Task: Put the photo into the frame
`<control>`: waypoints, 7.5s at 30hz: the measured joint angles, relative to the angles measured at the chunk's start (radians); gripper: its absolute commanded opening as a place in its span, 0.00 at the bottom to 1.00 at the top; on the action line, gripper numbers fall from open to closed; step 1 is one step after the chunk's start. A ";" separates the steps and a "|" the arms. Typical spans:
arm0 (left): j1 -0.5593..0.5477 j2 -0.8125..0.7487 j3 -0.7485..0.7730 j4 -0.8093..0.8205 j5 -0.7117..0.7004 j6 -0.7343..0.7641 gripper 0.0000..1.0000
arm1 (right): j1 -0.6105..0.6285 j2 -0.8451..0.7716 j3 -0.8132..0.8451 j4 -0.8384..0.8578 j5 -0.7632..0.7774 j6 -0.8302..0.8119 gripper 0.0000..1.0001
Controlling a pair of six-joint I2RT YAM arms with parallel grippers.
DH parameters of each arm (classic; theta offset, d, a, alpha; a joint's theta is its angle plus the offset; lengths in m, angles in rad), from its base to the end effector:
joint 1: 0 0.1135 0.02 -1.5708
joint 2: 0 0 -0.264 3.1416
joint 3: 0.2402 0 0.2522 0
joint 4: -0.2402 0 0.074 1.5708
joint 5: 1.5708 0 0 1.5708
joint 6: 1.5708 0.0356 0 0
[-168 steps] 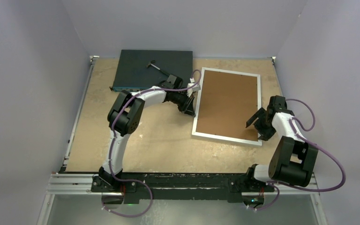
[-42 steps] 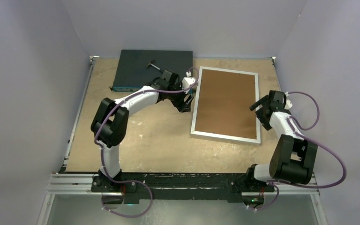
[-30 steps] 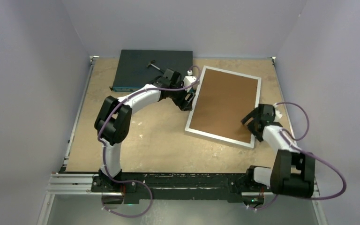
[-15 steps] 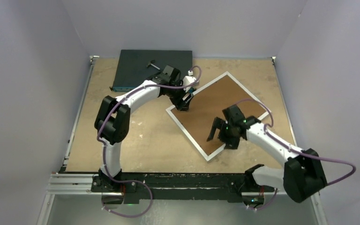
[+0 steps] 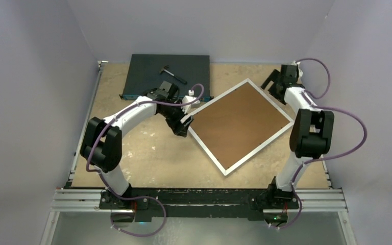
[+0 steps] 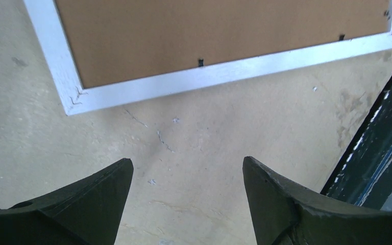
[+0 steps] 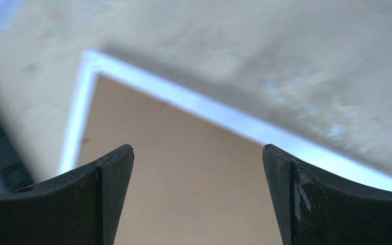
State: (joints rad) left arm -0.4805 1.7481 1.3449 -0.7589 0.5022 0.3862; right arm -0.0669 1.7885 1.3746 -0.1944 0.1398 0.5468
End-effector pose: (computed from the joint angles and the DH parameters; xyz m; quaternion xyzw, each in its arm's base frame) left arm 0.3089 -0.1803 0.2359 0.4440 0.8396 -0.2523 0.1849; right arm 0.4138 -0.0327 0.2652 0.2979 0.8332 0.0496 0.4632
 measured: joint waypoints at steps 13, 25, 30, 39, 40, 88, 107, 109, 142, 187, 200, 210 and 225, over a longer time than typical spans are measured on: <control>-0.003 -0.021 -0.086 0.025 -0.045 0.029 0.82 | -0.175 0.153 -0.112 0.123 -0.084 0.007 0.97; 0.064 -0.095 -0.086 0.003 -0.065 0.117 0.85 | -0.042 -0.148 -0.571 0.368 -0.132 0.094 0.95; 0.065 -0.145 -0.069 -0.058 -0.061 0.205 0.91 | 0.100 -0.256 -0.733 0.488 -0.184 0.205 0.95; -0.063 -0.156 -0.052 -0.141 -0.114 0.313 0.89 | 0.339 -0.251 -0.749 0.537 -0.223 0.407 0.96; -0.098 -0.156 -0.051 -0.147 -0.123 0.317 0.89 | 0.358 -0.252 -0.749 0.533 -0.233 0.429 0.97; -0.743 -0.225 -0.470 0.145 -0.607 -0.024 0.00 | 0.391 -0.626 -0.912 0.137 -0.211 0.517 0.99; -0.636 -0.209 -0.387 0.042 -0.555 0.055 0.00 | 0.380 -0.975 -1.098 0.015 -0.267 0.638 0.99; -0.631 -0.209 -0.367 0.022 -0.554 0.069 0.00 | 0.380 -0.980 -1.113 0.036 -0.282 0.654 0.99; -0.576 -0.269 -0.183 -0.048 -0.595 0.175 0.87 | 0.380 -1.369 -1.355 0.278 -0.417 0.956 0.18; -0.628 -0.759 -0.545 0.151 -0.840 0.409 0.15 | 0.379 -1.232 -0.957 -0.107 -0.393 1.040 0.61; -0.607 -0.762 -0.390 0.182 -0.879 0.375 0.00 | 0.381 -0.798 -0.285 -0.436 -0.421 0.230 0.97; -0.576 -0.769 -0.332 0.079 -0.829 0.344 0.00 | 0.381 -0.761 0.075 -0.542 -0.436 -0.394 0.96; -0.575 -0.755 -0.181 -0.085 -0.732 0.338 0.00 | 0.396 -0.826 0.094 -0.377 -0.780 -0.861 0.93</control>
State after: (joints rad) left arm -1.0557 0.9936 1.1637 -0.8436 -0.2295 0.7246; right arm 0.3286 0.9623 1.4689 -0.5709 -0.6407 -0.3138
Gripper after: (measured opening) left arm 0.296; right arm 0.948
